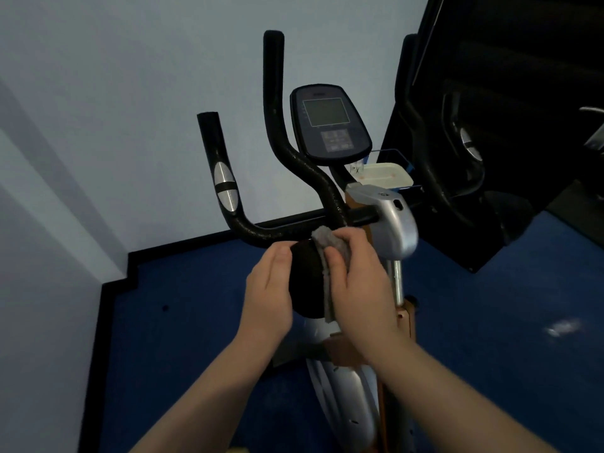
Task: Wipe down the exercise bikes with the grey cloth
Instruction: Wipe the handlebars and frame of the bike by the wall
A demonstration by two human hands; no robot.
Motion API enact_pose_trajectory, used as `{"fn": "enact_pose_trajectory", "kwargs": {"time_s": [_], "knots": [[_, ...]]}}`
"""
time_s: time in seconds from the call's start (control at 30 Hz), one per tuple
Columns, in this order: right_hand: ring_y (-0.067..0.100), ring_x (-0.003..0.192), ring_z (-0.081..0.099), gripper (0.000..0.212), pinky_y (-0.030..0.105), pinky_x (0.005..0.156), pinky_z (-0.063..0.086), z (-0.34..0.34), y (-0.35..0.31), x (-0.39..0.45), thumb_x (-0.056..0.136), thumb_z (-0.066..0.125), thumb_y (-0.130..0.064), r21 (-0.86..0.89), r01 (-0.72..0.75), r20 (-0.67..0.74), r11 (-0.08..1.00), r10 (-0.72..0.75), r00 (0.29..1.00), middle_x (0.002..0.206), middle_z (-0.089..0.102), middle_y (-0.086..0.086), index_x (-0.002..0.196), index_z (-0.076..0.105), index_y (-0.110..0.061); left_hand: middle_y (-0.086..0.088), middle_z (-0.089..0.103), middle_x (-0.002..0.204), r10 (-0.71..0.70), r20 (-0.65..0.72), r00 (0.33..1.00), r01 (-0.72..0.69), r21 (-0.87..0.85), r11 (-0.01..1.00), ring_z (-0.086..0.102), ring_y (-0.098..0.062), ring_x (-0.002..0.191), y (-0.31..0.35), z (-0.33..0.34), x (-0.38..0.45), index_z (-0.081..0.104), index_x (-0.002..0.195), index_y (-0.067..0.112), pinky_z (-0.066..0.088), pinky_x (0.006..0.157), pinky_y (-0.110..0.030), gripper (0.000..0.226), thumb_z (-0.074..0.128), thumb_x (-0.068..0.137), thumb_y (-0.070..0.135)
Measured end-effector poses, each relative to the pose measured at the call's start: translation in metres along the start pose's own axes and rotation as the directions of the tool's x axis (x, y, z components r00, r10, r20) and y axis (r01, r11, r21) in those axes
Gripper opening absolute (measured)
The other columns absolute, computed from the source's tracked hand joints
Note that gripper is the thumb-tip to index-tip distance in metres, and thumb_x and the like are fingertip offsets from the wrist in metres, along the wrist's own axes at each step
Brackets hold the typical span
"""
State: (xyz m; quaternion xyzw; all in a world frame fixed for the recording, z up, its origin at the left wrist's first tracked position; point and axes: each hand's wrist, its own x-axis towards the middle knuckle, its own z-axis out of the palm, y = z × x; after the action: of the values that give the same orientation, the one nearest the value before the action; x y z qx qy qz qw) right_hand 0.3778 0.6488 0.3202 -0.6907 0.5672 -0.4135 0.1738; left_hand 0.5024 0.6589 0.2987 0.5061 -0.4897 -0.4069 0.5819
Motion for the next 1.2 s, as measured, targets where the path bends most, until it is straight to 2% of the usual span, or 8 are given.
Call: {"fn": "enact_pose_trajectory", "kwargs": {"time_s": [0.13,0.27,0.37,0.67,0.83,0.93,1.1,1.2], "knots": [[0.017,0.074,0.059,0.019,0.036,0.061,0.047,0.004,-0.008,0.021,0.100,0.033,-0.038,-0.175,0.015,0.029,0.984,-0.010,1.000,0.087,0.060,-0.005,0.101,0.046,-0.024,-0.005,0.071,0.100,-0.009,-0.014,1.000,0.008,-0.034,0.999,0.064,-0.017,0.096,0.000,0.002,0.000,0.069,0.105,0.012,0.051,0.081,-0.024,0.037,0.035,0.100,0.027],[0.013,0.082,0.062,0.037,0.036,0.068,0.052,0.002,-0.007,-0.018,0.095,0.028,-0.047,0.055,-0.062,-0.068,0.997,0.066,0.996,0.097,0.062,-0.003,0.119,0.046,-0.026,-0.008,0.070,0.103,-0.045,-0.047,0.998,0.043,-0.039,0.998,0.063,-0.023,0.102,0.004,0.005,0.000,0.069,0.104,0.013,0.050,0.089,-0.035,0.036,0.035,0.103,0.023],[0.014,0.079,0.062,0.044,0.041,0.065,0.054,-0.008,0.005,-0.014,0.092,0.024,-0.052,-0.035,0.028,-0.032,0.999,-0.029,0.999,0.092,0.063,-0.004,0.119,0.049,-0.026,0.006,0.074,0.103,-0.142,0.040,0.989,0.146,-0.109,0.983,0.066,-0.007,0.100,0.009,-0.001,0.001,0.072,0.104,0.021,0.050,0.081,-0.017,0.035,0.036,0.102,0.024],[0.018,0.084,0.063,0.025,0.024,0.080,0.050,-0.002,0.021,-0.019,0.096,0.054,-0.017,-0.119,0.269,-0.499,0.956,-0.291,0.816,0.091,0.070,0.008,0.108,0.069,0.000,0.004,0.075,0.104,-0.355,0.071,0.932,0.360,-0.288,0.887,0.069,-0.007,0.099,0.008,-0.013,-0.008,0.072,0.102,0.023,0.047,0.087,-0.027,0.044,0.031,0.101,0.040],[0.013,0.111,0.062,0.025,0.043,0.101,0.043,0.024,-0.020,-0.015,0.094,0.056,-0.025,-0.113,0.288,-0.269,0.951,-0.308,0.912,0.110,0.072,0.000,0.110,0.071,-0.013,0.008,0.077,0.094,-0.362,0.031,0.932,0.351,-0.335,0.874,0.070,-0.003,0.092,0.009,-0.007,-0.010,0.075,0.088,0.028,0.048,0.081,-0.025,0.044,0.034,0.101,0.037],[0.008,0.118,0.059,0.026,0.035,0.103,0.045,0.039,-0.026,-0.041,0.093,0.059,-0.021,0.089,0.224,-0.224,0.970,-0.200,0.954,0.120,0.068,0.001,0.115,0.069,-0.014,0.005,0.077,0.090,-0.384,0.017,0.923,0.362,-0.376,0.853,0.071,-0.005,0.088,0.007,-0.007,-0.012,0.078,0.081,0.027,0.050,0.078,-0.024,0.048,0.036,0.101,0.038],[0.006,0.106,0.065,0.021,0.024,0.089,0.053,0.005,0.001,-0.038,0.091,0.064,-0.018,-0.083,0.504,-0.156,0.860,-0.511,0.846,0.111,0.072,-0.003,0.110,0.072,-0.015,-0.006,0.073,0.110,-0.410,0.039,0.911,0.400,-0.325,0.857,0.067,-0.013,0.104,0.016,-0.004,-0.011,0.075,0.104,0.022,0.048,0.093,-0.031,0.045,0.036,0.097,0.045],[0.008,0.106,0.066,0.021,0.025,0.092,0.052,0.018,-0.013,-0.023,0.088,0.067,-0.017,-0.066,0.380,-0.234,0.923,-0.385,0.893,0.109,0.072,0.000,0.107,0.074,-0.013,0.006,0.077,0.097,-0.366,-0.014,0.930,0.349,-0.269,0.898,0.069,-0.005,0.095,0.017,0.001,-0.014,0.078,0.089,0.032,0.049,0.084,-0.028,0.039,0.041,0.099,0.037]]}}
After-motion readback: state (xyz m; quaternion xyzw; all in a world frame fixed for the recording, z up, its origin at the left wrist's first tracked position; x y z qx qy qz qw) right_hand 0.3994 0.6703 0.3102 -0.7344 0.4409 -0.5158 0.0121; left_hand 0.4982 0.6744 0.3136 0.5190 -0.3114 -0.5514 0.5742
